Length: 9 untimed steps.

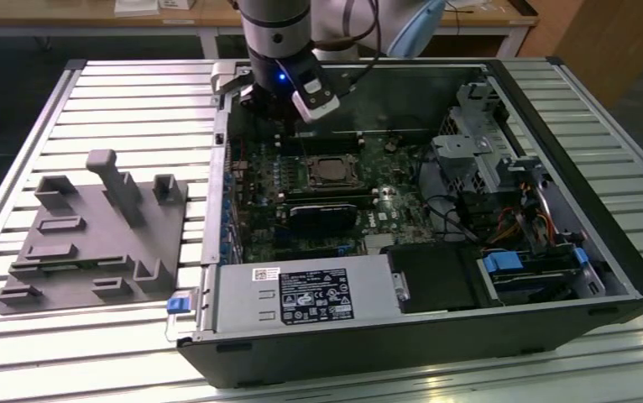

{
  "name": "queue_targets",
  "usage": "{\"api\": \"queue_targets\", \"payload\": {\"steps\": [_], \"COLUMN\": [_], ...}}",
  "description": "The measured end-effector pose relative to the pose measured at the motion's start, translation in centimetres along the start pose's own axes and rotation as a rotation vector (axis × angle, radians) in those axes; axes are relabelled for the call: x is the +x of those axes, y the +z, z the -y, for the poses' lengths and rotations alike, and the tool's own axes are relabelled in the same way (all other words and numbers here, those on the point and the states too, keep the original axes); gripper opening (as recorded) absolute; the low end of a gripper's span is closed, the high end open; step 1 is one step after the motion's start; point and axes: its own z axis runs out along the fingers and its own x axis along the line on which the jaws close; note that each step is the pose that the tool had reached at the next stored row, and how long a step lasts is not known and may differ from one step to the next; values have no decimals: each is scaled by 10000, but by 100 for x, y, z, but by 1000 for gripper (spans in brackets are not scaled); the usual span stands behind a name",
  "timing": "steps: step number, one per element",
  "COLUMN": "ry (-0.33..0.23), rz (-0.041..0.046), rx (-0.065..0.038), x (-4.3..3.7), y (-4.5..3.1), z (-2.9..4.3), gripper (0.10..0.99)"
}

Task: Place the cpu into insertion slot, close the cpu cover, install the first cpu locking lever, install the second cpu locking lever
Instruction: 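Install the first cpu locking lever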

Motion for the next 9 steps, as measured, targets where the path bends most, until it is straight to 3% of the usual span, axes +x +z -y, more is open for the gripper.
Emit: {"api": "queue_targets", "payload": {"steps": [2,5,9], "ry": [2,12,15], "rz": [-1,-3,-3], "rx": [-33,-180,-227], "x": [1,-1,-73], "y": [18,31,44], "z": [4,7,8], "gripper": [106,106,106]}}
